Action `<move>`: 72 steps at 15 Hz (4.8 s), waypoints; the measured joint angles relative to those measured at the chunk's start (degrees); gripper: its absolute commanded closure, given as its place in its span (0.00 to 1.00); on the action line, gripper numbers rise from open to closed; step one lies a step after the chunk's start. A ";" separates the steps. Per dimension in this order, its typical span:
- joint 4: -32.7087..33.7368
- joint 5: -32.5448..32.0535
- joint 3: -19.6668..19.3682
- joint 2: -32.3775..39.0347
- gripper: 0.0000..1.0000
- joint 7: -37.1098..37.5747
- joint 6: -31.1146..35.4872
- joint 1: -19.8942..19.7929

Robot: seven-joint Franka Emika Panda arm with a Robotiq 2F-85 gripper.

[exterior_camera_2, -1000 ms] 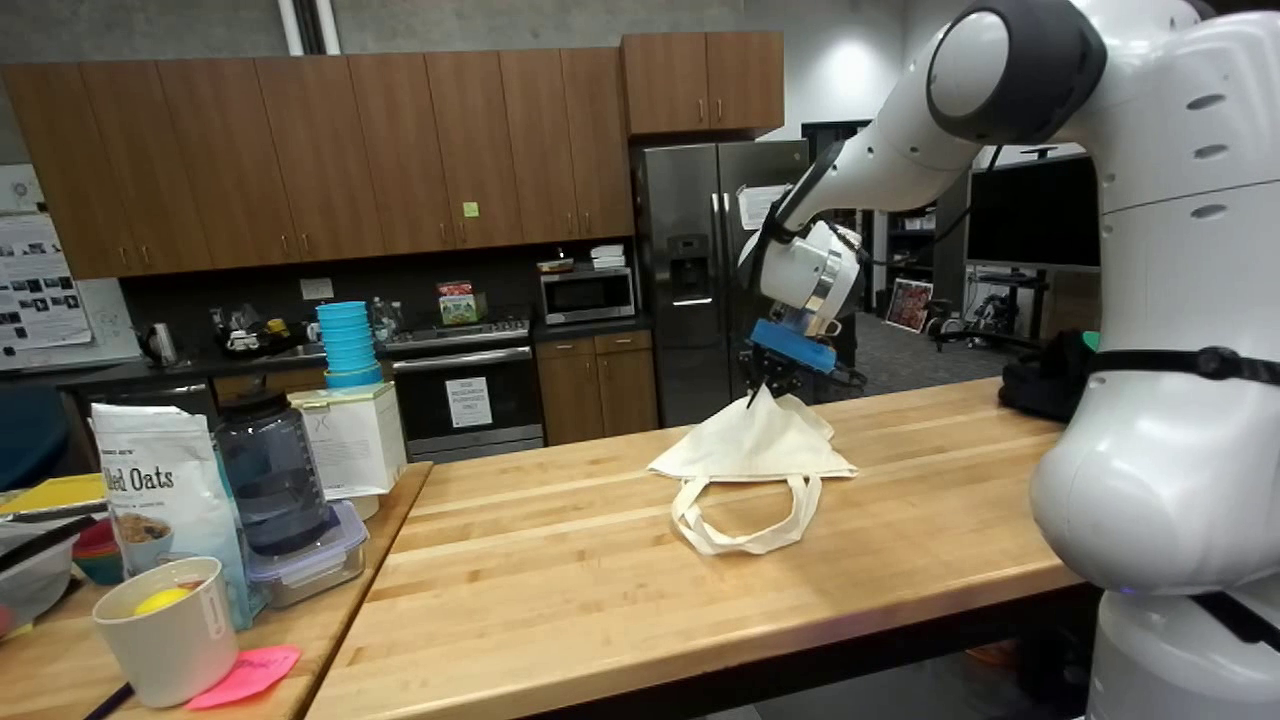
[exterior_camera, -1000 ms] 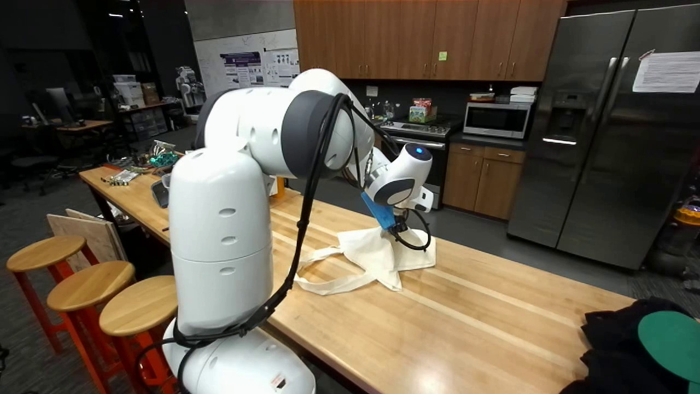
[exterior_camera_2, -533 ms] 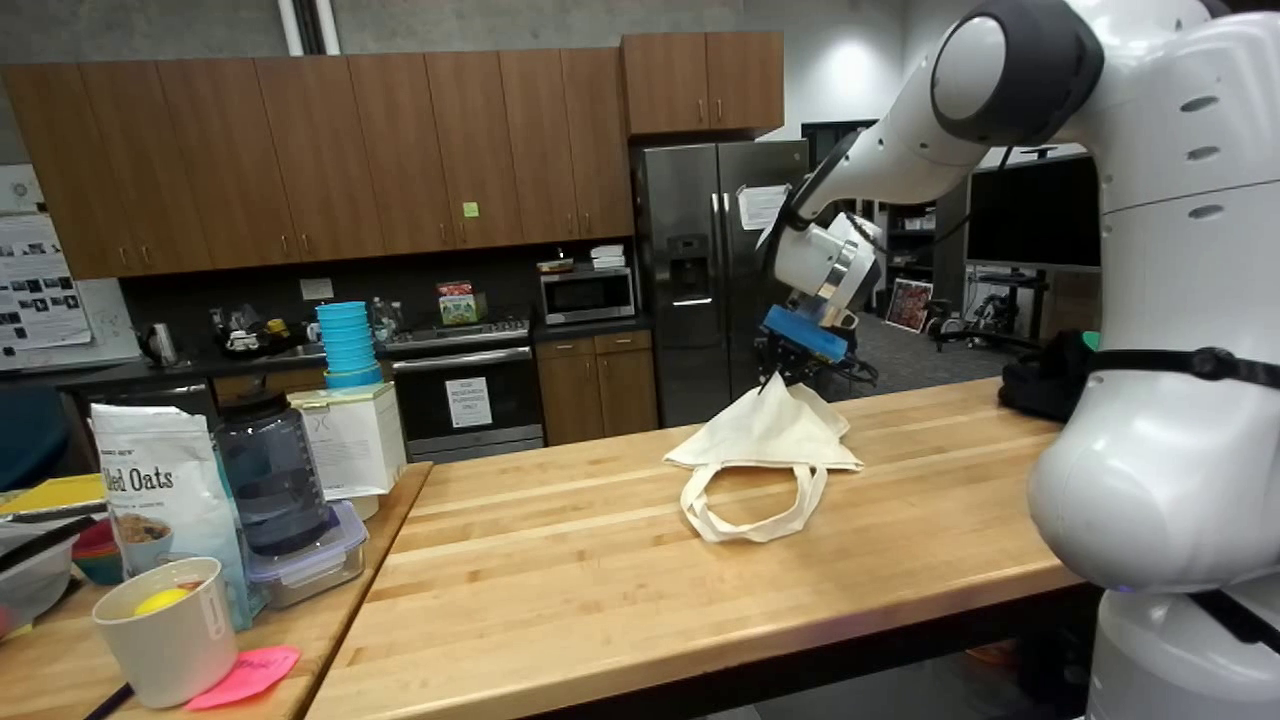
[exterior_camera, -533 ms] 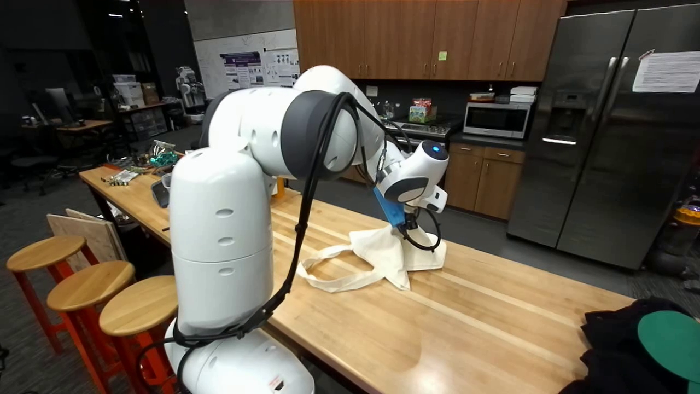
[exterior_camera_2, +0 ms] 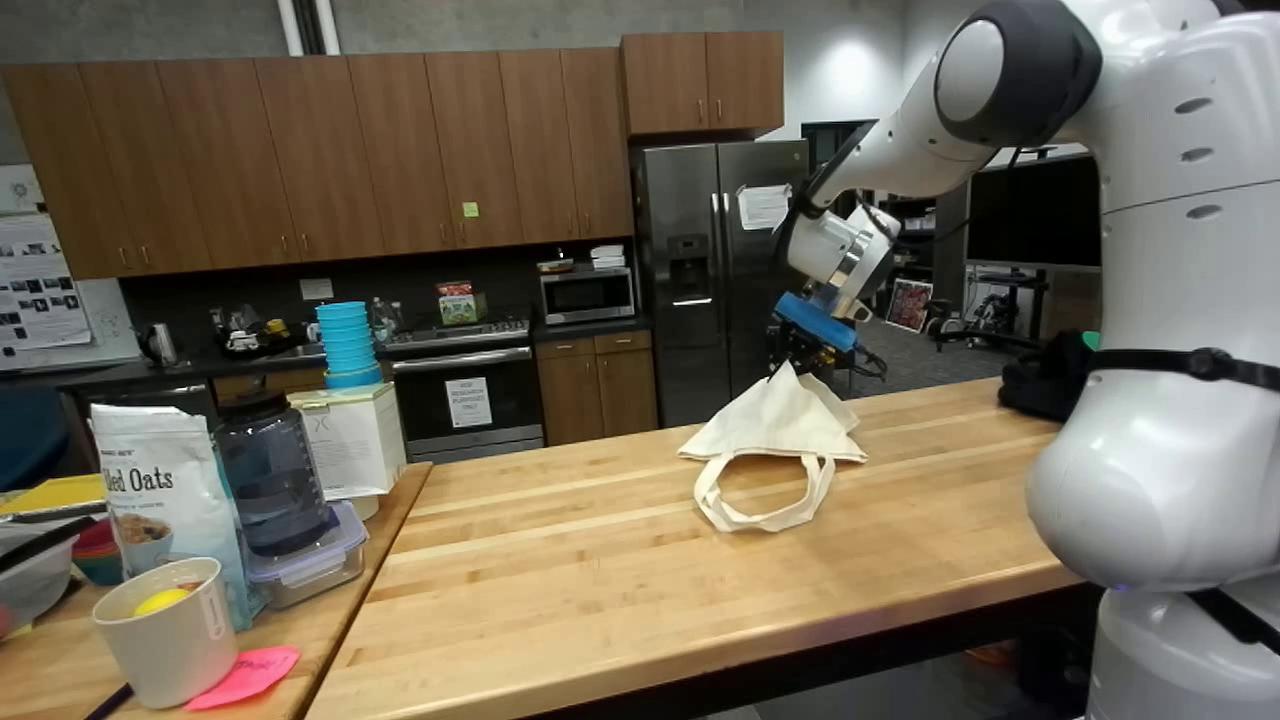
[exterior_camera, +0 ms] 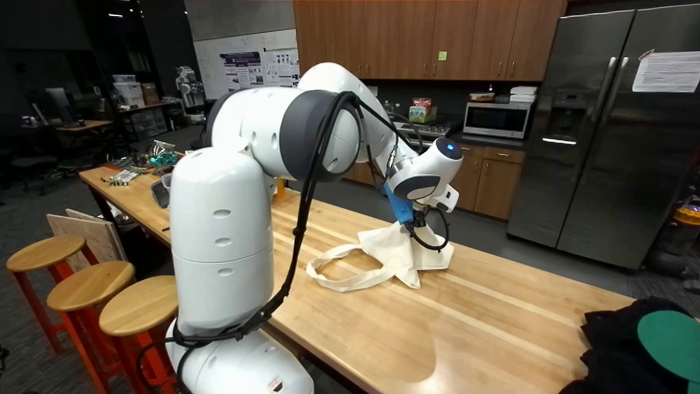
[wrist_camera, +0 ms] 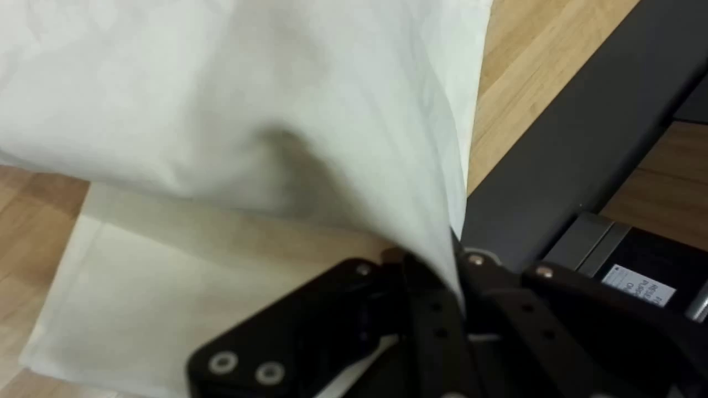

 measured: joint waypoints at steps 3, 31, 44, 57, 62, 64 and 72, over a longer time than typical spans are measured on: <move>0.54 0.95 -0.60 0.00 0.99 0.01 -0.90 -0.30; 3.82 2.30 -1.57 0.01 0.99 0.18 -6.13 -0.47; 5.58 -1.00 0.76 0.00 0.99 1.17 -6.44 3.79; 5.78 -5.46 3.80 0.01 0.99 1.41 -6.33 6.77; 5.78 -6.06 4.31 0.01 0.99 1.41 -6.32 7.13; 5.78 -6.49 4.46 0.01 0.99 1.43 -6.31 7.30; 5.78 -8.36 5.26 0.02 0.99 2.15 -6.10 7.81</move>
